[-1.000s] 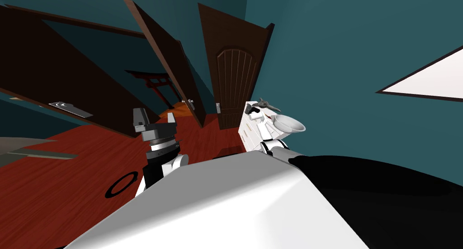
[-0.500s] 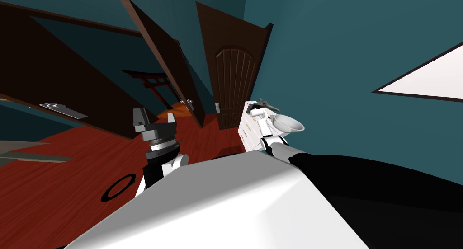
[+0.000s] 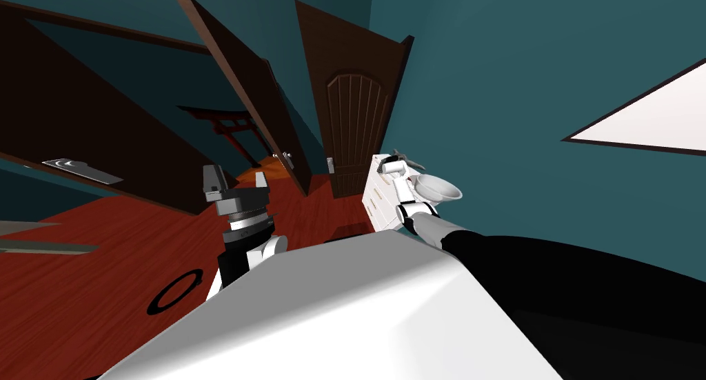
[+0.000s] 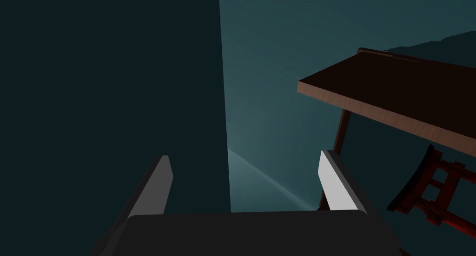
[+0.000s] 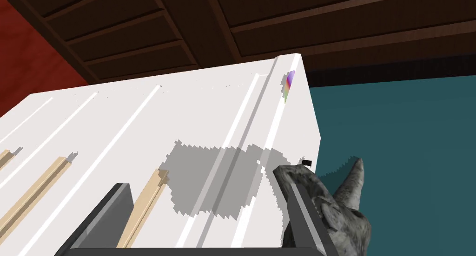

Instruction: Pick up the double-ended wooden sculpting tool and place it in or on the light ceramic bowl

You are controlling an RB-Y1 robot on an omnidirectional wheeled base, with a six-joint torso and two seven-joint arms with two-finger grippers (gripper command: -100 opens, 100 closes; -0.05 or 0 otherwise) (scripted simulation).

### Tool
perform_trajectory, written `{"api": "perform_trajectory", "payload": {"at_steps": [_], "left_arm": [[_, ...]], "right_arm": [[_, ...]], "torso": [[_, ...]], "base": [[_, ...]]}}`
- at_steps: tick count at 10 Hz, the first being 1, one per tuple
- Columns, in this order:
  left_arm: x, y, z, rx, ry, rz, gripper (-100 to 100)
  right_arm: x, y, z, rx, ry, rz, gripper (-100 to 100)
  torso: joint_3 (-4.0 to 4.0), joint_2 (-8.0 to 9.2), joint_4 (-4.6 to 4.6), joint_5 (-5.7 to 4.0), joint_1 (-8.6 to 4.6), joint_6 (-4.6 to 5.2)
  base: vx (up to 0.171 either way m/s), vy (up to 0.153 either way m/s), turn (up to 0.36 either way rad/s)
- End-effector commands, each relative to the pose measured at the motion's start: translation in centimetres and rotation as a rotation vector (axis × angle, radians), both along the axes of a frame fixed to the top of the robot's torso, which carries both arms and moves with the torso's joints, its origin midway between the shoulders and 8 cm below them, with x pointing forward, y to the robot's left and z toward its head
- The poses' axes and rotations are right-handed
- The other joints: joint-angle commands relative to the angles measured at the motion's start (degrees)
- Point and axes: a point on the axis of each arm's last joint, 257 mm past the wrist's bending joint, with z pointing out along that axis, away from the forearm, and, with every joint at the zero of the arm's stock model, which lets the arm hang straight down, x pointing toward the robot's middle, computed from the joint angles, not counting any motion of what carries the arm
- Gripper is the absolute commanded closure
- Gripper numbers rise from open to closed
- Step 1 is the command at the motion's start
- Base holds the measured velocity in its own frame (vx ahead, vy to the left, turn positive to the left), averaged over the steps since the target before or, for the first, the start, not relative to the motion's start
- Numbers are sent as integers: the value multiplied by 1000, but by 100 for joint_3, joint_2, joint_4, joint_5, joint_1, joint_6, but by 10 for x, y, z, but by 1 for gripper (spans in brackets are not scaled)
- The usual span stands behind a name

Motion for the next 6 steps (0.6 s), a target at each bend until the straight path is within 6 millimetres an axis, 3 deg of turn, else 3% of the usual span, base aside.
{"api": "perform_trajectory", "payload": {"at_steps": [1, 6], "left_arm": [[0, 0, 0, 0, 0, 0, 0], [0, 0, 0, 0, 0, 0, 0]], "right_arm": [[1, -12, 5, 51, 26, -53, -100], [-7, -23, -5, 123, 133, -125, -100]], "torso": [[0, 0, 0, 0, 0, 0], [-1, -2, 0, -1, -3, 0]], "base": [[12, -10, -80], [12, -6, -37]]}}
